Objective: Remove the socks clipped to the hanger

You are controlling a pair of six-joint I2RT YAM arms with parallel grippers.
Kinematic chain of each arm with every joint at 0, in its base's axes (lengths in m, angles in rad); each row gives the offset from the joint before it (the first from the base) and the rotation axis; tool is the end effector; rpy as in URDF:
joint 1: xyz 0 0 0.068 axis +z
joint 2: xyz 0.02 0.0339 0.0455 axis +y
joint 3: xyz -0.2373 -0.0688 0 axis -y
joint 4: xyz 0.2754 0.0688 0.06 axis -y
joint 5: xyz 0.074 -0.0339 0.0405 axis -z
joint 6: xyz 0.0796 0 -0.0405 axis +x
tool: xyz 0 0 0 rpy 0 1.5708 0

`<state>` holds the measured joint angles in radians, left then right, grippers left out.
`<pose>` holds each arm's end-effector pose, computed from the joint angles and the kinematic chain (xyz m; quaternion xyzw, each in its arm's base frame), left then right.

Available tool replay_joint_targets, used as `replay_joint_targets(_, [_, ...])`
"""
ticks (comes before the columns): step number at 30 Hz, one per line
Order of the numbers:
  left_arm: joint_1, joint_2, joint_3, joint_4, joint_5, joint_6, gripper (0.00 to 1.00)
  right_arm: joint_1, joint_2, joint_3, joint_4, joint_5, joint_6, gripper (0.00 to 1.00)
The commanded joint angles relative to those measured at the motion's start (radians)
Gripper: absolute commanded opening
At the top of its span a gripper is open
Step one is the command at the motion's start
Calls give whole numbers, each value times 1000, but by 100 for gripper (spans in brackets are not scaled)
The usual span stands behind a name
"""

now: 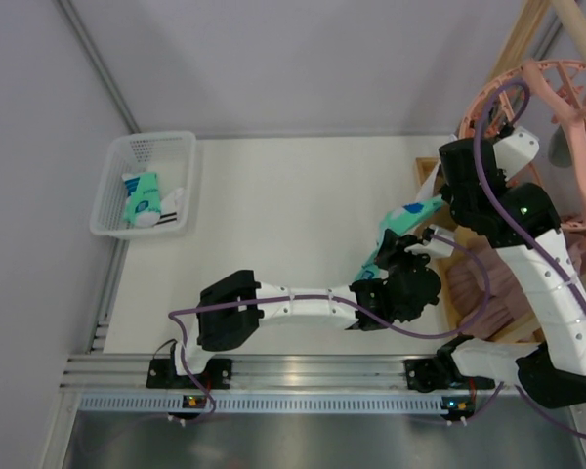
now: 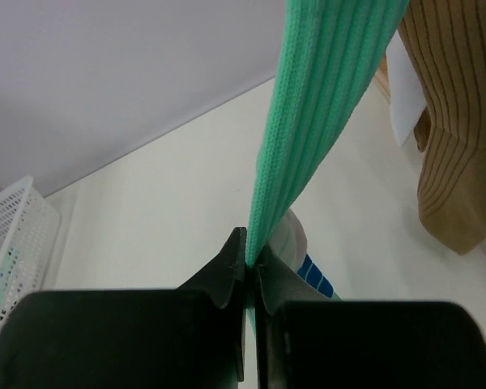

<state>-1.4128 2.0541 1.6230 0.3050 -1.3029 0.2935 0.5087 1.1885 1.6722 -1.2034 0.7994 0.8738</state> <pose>0.1545 -0.4816 0.2511 0.1858 0.6943 0.1064 0.6870 0.2416 0.0694 0.4295 0.3103 0.7959 -0.0306 0.5189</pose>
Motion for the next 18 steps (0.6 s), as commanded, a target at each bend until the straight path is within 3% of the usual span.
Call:
replay_joint_targets(1, [-3, 1, 3, -15, -70, 22, 0, 4, 5, -3, 57, 96, -24, 24])
replay_joint_targets(4, [-3, -5, -2, -15, -70, 21, 0, 4, 10, -6, 56, 107, -22, 19])
replay_joint_targets(7, [-3, -9, -12, -15, -65, 18, 0, 4, 8, -19, 62, 107, -24, 0])
replay_joint_targets(13, [11, -58, -93, -21, -4, -34, 0, 5, -13, -43, 74, 95, -32, 0])
replay_joint_targets(14, [20, -108, -112, -32, 70, -95, 0, 5, -18, -48, 76, 89, -32, 0])
replay_joint_targets(16, [79, -168, -109, -290, 181, -260, 0, 5, -33, -52, 76, 81, -33, 0])
replay_joint_targets(17, [118, -239, -123, -387, 367, -421, 0, 5, -38, -54, 77, 77, -33, 0])
replay_joint_targets(18, [164, -282, -150, -436, 454, -463, 0, 5, -44, -58, 77, 73, -33, 0])
